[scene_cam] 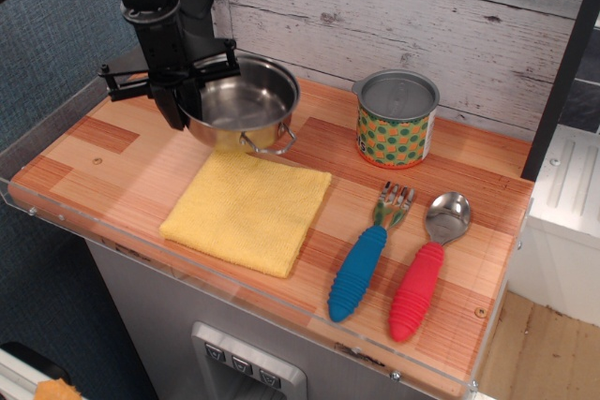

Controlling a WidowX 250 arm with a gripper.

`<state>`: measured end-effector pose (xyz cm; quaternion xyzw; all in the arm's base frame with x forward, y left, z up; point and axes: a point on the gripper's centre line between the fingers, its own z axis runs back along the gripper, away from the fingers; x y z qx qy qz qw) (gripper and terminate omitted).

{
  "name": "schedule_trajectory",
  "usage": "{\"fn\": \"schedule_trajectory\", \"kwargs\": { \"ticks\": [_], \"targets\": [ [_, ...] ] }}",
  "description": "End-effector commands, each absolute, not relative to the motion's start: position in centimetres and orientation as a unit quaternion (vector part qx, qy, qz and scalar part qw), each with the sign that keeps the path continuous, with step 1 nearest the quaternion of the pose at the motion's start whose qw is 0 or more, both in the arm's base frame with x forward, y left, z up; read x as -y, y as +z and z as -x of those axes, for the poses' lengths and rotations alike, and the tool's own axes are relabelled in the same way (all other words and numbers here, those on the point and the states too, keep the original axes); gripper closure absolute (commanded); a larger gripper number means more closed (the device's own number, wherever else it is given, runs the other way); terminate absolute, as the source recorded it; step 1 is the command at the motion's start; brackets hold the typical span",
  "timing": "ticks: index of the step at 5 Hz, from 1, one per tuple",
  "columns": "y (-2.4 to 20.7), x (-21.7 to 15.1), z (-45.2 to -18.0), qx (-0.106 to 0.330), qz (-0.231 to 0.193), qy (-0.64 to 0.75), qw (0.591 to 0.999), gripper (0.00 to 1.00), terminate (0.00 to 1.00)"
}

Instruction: Place the silver pot on the yellow cloth.

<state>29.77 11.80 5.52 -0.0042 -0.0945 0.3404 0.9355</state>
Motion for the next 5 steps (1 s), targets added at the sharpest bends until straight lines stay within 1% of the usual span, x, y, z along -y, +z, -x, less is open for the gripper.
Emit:
{"fn": "schedule_trajectory", "kwargs": {
  "ticks": [1, 2, 3, 4, 5],
  "targets": [
    [6.6, -10.5, -27.3, 0.121, 0.015, 0.281, 0.952, 1.00, 0.00],
    [6.1, -9.6, -26.4, 0.117, 0.024, 0.257, 0.959, 1.00, 0.00],
    [5.5, -9.2, -25.8, 0.111, 0.011, 0.248, 0.962, 1.00, 0.00],
    [4.8, -9.1, -25.8, 0.108, 0.012, 0.248, 0.963, 1.00, 0.00],
    [4.6, -8.1, -25.7, 0.111, 0.009, 0.236, 0.965, 1.00, 0.00]
  ]
}}
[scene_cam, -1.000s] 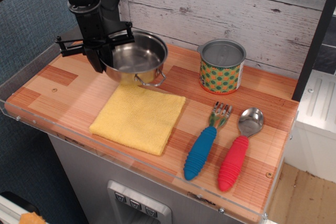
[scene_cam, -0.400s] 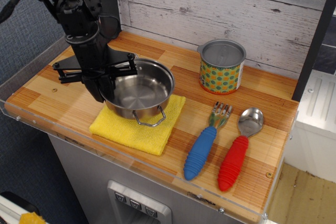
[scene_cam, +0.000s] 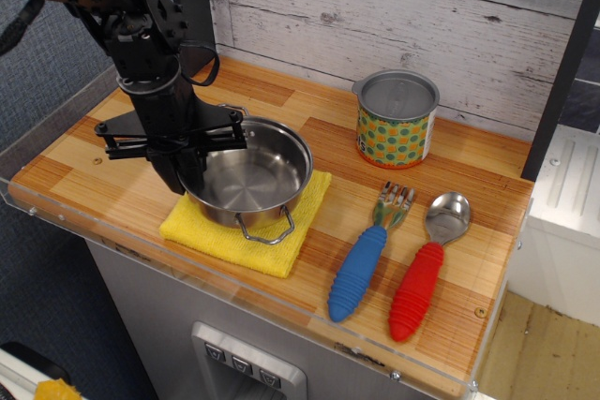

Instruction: Place the silver pot on the yellow cloth.

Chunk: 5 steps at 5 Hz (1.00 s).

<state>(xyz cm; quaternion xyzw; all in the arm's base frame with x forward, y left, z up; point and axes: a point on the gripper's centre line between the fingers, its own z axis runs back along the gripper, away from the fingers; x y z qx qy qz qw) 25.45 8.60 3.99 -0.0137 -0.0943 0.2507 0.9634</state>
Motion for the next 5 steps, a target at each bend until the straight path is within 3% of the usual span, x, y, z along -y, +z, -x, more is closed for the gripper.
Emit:
{"fn": "schedule_trajectory", "kwargs": {
  "ticks": [1, 2, 5],
  "targets": [
    [4.2, -8.4, -25.8, 0.106, 0.008, 0.242, 0.964, 1.00, 0.00],
    [3.9, -8.5, -25.8, 0.099, 0.006, 0.243, 0.965, 0.00, 0.00],
    [5.7, -9.6, -26.0, 0.106, -0.005, 0.240, 0.965, 0.00, 0.00]
  ]
}}
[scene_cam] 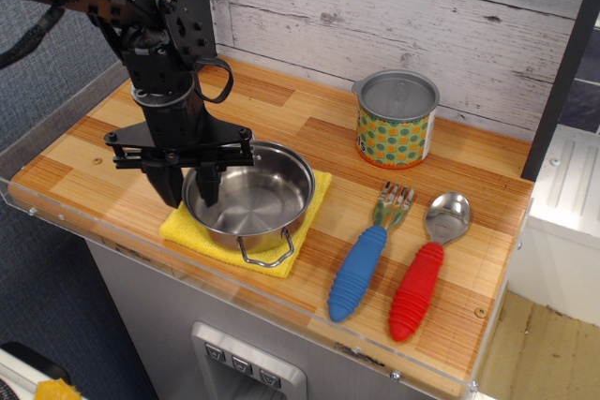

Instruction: Place the silver pot on the yellow cloth.

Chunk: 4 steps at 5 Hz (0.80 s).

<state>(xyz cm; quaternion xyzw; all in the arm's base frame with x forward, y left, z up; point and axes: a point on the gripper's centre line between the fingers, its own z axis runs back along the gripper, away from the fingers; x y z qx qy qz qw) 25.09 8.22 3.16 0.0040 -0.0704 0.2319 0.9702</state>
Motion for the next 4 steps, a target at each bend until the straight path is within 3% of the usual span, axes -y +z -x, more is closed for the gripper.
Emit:
{"fn": "schedule_trajectory", "kwargs": {
  "ticks": [1, 4],
  "targets": [
    [7.3, -9.4, -26.3, 0.115, -0.014, 0.233, 0.966, 0.00, 0.00],
    [11.4, -9.0, -29.5, 0.122, -0.051, 0.202, 0.970, 0.00, 0.00]
  ]
}}
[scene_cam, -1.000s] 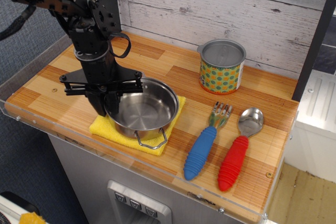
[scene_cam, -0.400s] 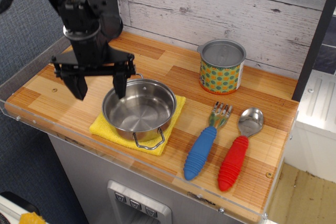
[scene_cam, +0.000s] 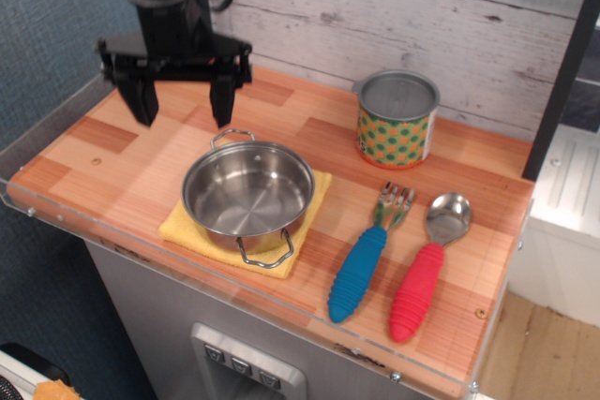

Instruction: Place the silver pot on the yellow cloth.

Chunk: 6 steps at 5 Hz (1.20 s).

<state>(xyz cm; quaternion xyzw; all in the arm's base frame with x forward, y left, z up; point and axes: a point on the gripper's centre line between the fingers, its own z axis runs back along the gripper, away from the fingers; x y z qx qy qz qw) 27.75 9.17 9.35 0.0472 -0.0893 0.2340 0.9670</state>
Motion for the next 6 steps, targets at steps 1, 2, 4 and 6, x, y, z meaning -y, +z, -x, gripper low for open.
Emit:
{"fn": "schedule_trajectory", "kwargs": {
  "ticks": [1, 2, 4, 6],
  "targets": [
    [11.7, -7.2, -31.6, 0.137, -0.054, 0.184, 0.972, 0.00, 0.00],
    [11.8, -5.5, -33.0, 0.144, -0.046, 0.173, 0.973, 0.00, 0.00],
    [11.9, -1.6, -34.1, 0.137, -0.030, 0.135, 0.981, 0.00, 0.00],
    [11.6, -0.2, -34.1, 0.136, -0.020, 0.116, 0.984, 0.00, 1.00]
  ]
}}
